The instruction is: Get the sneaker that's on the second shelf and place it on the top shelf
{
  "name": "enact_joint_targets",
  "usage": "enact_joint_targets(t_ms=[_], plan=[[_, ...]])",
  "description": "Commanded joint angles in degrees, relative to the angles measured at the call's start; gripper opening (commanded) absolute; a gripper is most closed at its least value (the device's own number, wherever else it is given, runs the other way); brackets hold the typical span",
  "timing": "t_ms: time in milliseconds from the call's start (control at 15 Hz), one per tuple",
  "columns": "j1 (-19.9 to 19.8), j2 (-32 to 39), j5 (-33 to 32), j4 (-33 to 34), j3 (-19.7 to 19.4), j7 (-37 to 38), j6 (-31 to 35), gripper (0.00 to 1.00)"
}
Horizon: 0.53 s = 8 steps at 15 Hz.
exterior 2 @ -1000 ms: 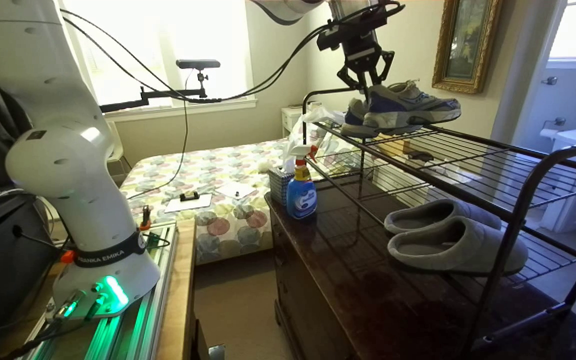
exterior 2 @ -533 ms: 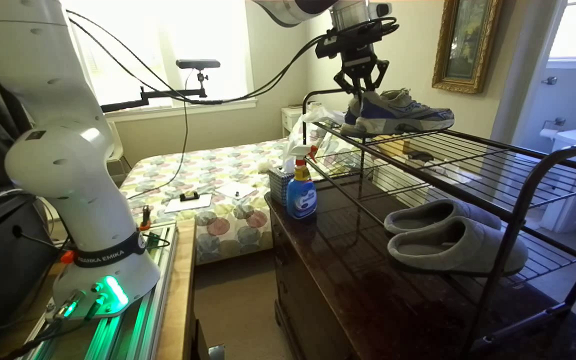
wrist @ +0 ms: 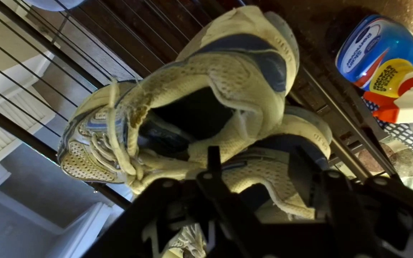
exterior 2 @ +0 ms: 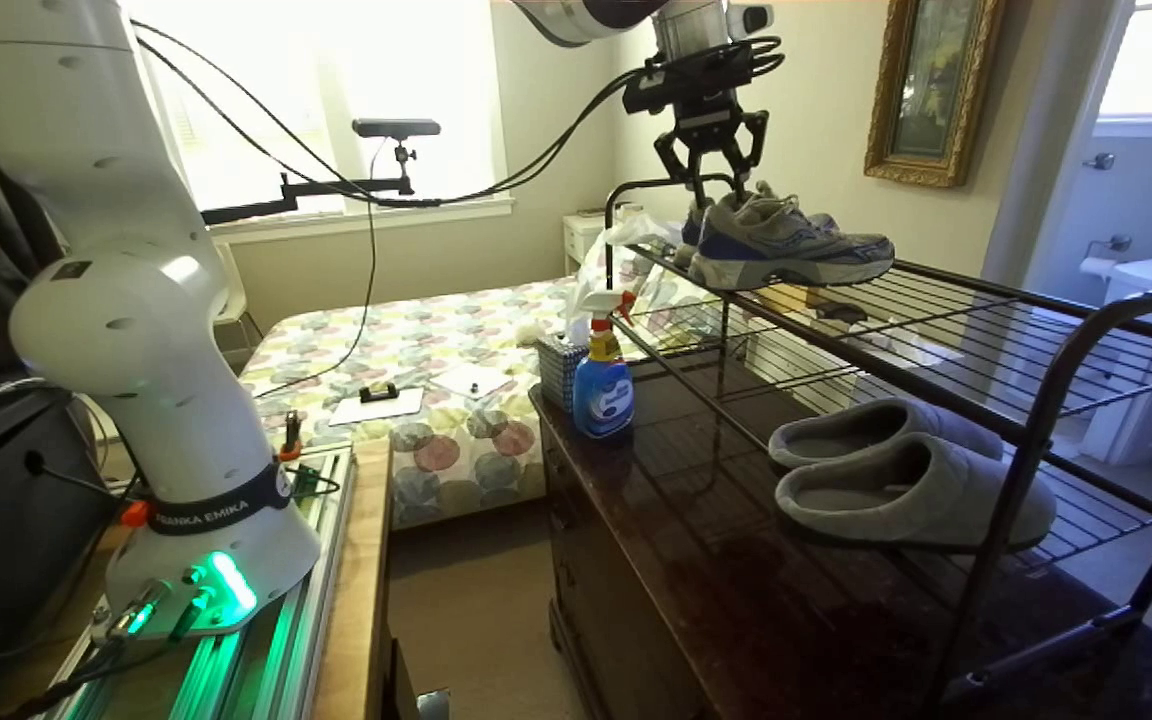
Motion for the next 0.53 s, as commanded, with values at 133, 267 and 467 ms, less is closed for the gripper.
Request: enact_joint_targets(t_ms=[133,267,467], plan=[[-0.4,-1.9,-1.0,0.3,0.7,-0.8,2.2,0.99],[-0.5,-3.8,-4.0,1.0,0.5,-0.8,-0.4,1.00],[-0.4,-3.6,-5.5,1.0,0.2,0.2,0.0,1.00]])
